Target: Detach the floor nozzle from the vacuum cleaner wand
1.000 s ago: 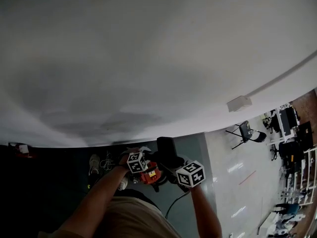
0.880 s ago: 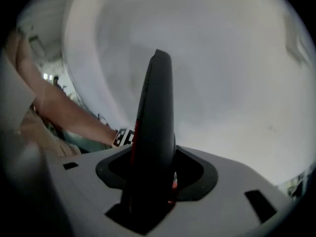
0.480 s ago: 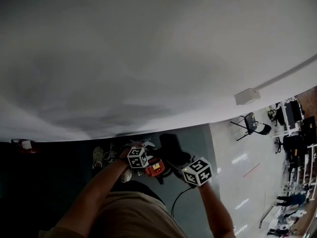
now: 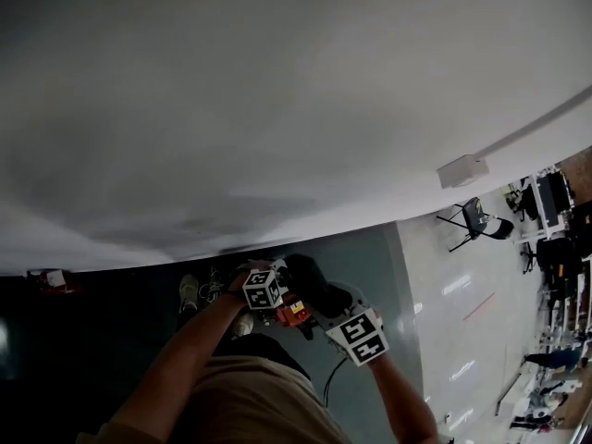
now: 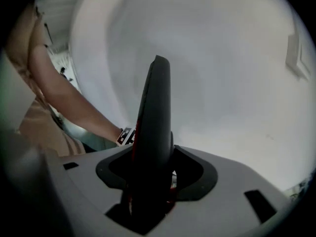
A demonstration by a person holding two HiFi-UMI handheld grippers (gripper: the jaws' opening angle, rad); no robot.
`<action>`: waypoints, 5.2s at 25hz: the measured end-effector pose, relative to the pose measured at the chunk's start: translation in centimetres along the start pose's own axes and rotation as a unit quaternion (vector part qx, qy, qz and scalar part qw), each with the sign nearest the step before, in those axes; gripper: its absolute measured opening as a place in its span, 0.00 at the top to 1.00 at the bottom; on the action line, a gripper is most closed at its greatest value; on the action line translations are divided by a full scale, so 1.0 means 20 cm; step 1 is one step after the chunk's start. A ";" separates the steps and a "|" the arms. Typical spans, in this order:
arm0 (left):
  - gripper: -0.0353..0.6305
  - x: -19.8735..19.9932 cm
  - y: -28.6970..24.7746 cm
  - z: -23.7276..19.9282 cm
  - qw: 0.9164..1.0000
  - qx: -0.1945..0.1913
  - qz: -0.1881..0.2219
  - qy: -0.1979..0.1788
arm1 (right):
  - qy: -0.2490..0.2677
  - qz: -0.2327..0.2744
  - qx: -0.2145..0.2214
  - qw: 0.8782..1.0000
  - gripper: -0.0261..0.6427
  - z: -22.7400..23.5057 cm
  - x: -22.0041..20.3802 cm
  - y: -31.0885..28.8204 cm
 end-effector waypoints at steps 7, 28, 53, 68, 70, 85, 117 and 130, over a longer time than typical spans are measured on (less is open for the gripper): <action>0.77 -0.23 0.11 -0.33 0.997 0.038 -0.058 0.031 | -0.015 0.134 -0.039 0.990 0.62 0.02 0.20 0.49; 0.33 -0.42 0.33 -0.44 0.719 0.256 -0.110 0.637 | -0.163 0.200 -0.006 0.966 0.62 -0.12 -0.29 0.31; 0.62 0.24 0.56 0.13 0.913 0.048 -0.049 0.402 | -0.290 0.104 -0.010 0.951 0.62 0.08 -0.92 0.26; 0.81 0.46 0.34 0.03 0.945 0.012 -0.008 0.327 | -0.315 0.133 -0.023 0.940 0.62 0.29 -0.93 0.23; 0.81 0.44 0.34 0.05 0.945 0.008 -0.003 0.326 | -0.313 0.134 -0.029 0.940 0.62 0.26 -0.94 0.23; 0.81 0.21 0.90 0.01 0.940 0.013 0.083 0.331 | -0.345 0.252 -0.154 0.891 0.62 -0.35 -0.66 0.24; 0.80 -0.34 2.00 0.37 0.927 0.133 0.108 0.333 | -0.393 0.449 -0.208 0.775 0.62 -1.59 -0.55 0.05; 0.80 -0.40 1.98 0.70 0.923 0.188 0.083 0.324 | -0.362 0.386 -0.201 0.825 0.62 -1.55 -1.21 0.23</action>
Point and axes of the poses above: the fingertips, and each gripper's own axes: y backward along the fingers, z to its right, x out of its top, the point moved 8 cm from there along y, backward along the fingers, and after that the axes turned 12 degrees about x, right-handed, at the moved point
